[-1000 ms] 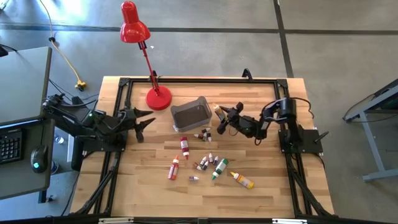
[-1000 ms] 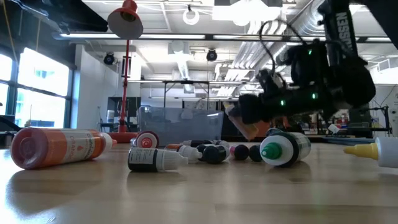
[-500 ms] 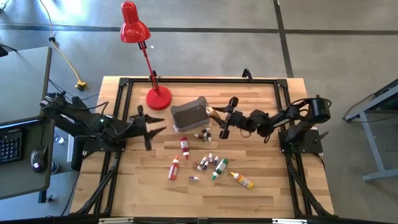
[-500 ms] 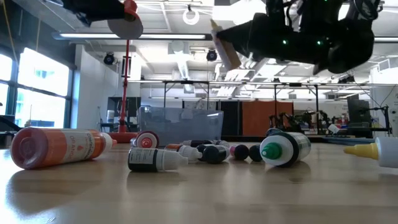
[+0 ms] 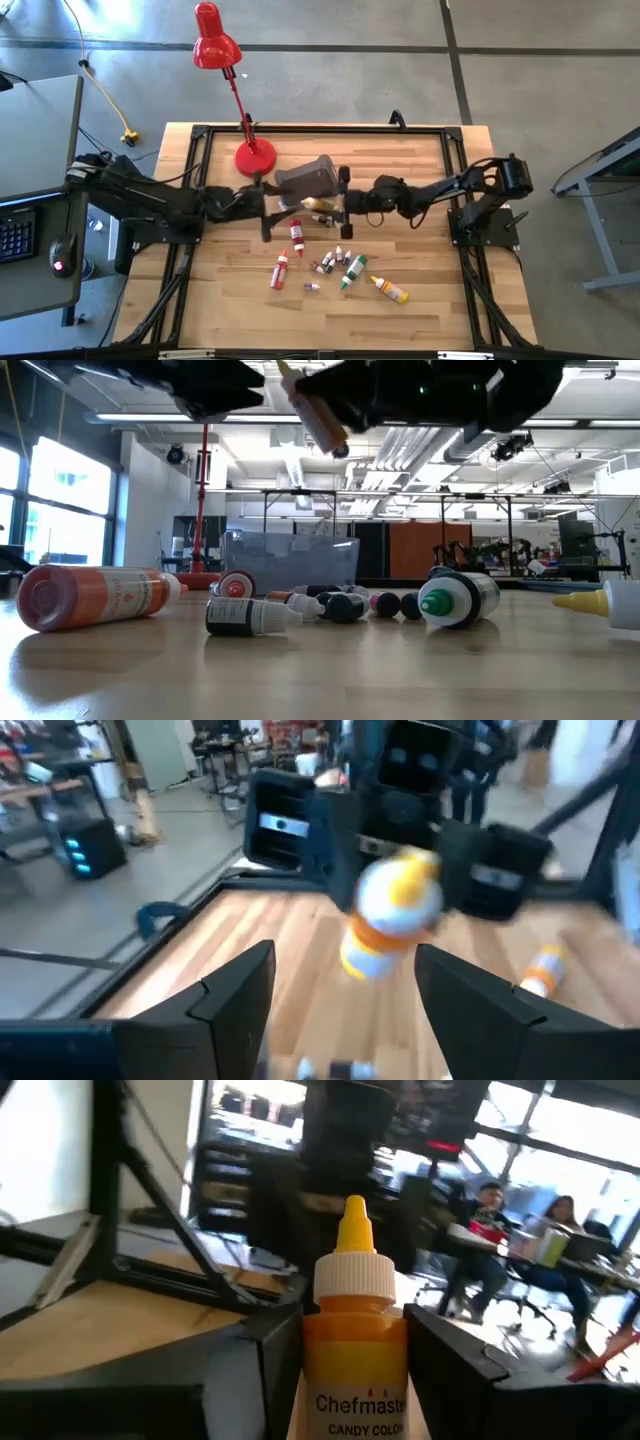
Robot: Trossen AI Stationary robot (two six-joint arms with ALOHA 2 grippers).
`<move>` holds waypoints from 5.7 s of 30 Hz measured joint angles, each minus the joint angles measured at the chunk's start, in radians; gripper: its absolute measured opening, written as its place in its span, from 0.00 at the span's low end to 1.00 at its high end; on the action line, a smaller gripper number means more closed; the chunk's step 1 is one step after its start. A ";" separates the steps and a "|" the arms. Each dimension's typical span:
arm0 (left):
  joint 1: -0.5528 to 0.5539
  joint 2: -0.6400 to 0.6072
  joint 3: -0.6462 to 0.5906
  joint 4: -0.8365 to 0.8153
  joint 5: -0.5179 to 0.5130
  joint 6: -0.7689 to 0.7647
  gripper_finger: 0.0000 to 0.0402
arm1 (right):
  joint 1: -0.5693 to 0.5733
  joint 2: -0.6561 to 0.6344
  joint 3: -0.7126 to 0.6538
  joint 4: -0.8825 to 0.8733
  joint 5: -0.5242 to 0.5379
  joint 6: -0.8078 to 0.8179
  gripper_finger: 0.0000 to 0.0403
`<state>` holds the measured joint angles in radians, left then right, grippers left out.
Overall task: Pick & Place food coloring
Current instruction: Put the top large yellow food coloring bottle into the bin
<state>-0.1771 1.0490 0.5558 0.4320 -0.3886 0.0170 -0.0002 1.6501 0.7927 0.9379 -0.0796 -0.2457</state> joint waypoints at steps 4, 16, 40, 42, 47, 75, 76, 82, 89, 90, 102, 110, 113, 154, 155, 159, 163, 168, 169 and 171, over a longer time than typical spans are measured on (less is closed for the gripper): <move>0.049 0.039 0.000 0.075 0.139 -0.022 0.59 | 0.019 0.000 0.024 -0.023 -0.003 -0.043 0.38; 0.060 0.049 0.000 0.130 0.248 0.009 0.59 | 0.020 -0.001 0.025 -0.020 0.088 -0.049 0.38; 0.060 0.118 0.020 0.309 0.210 0.117 0.59 | 0.020 0.000 0.025 0.110 0.017 -0.006 0.38; 0.060 0.149 0.037 0.313 0.214 0.117 0.59 | 0.020 0.000 0.023 0.114 0.011 -0.006 0.38; 0.060 0.203 0.069 0.333 0.213 0.120 0.59 | 0.020 -0.001 0.024 0.090 0.018 -0.006 0.38; 0.059 0.211 0.086 0.315 0.185 0.162 0.49 | 0.020 -0.002 0.024 0.056 0.025 -0.028 0.43; 0.059 0.211 0.086 0.313 0.185 0.162 0.49 | 0.020 -0.002 0.024 0.051 0.033 -0.029 0.43; 0.059 0.211 0.085 0.313 0.192 0.162 0.48 | 0.021 -0.003 0.024 0.026 0.091 -0.052 0.38; 0.058 0.212 0.085 0.314 0.154 0.178 0.48 | 0.019 -0.002 0.025 0.026 0.073 -0.054 0.37; 0.058 0.212 0.085 0.314 0.152 0.181 0.48 | 0.019 -0.002 0.025 0.026 0.075 -0.055 0.38; 0.059 0.186 0.085 0.290 0.089 0.259 0.55 | 0.018 0.000 0.027 0.023 0.107 -0.050 0.37; 0.061 0.176 0.091 0.300 0.101 0.268 0.55 | 0.018 0.004 0.025 -0.028 0.166 -0.086 0.38; 0.060 0.176 0.090 0.283 0.101 0.267 0.55 | 0.017 0.003 0.025 -0.019 0.177 -0.087 0.38; 0.059 0.177 0.087 0.267 0.143 0.266 0.32 | 0.043 -0.027 0.024 0.022 0.200 -0.115 0.43; 0.059 0.178 0.087 0.265 0.143 0.266 0.31 | 0.043 -0.027 0.024 0.016 0.203 -0.115 0.44; 0.059 0.178 0.086 0.239 0.134 0.266 0.28 | 0.043 -0.027 0.025 -0.019 0.228 -0.128 0.49; 0.060 0.178 0.086 0.192 0.049 0.266 0.28 | 0.043 -0.027 0.025 -0.062 0.344 -0.151 0.52; 0.061 0.178 0.086 0.105 -0.065 0.264 0.28 | 0.043 -0.027 0.025 -0.123 0.525 -0.205 0.53; 0.060 0.178 0.086 0.081 -0.080 0.263 0.28 | 0.042 -0.027 0.025 -0.128 0.552 -0.207 0.53; 0.062 0.178 0.086 0.039 -0.130 0.258 0.28 | 0.040 -0.027 0.025 -0.130 0.588 -0.208 0.53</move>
<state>-0.1155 1.2270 0.6415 0.4707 -0.5185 0.2752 0.0401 1.6230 0.8177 0.8080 0.5088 -0.4535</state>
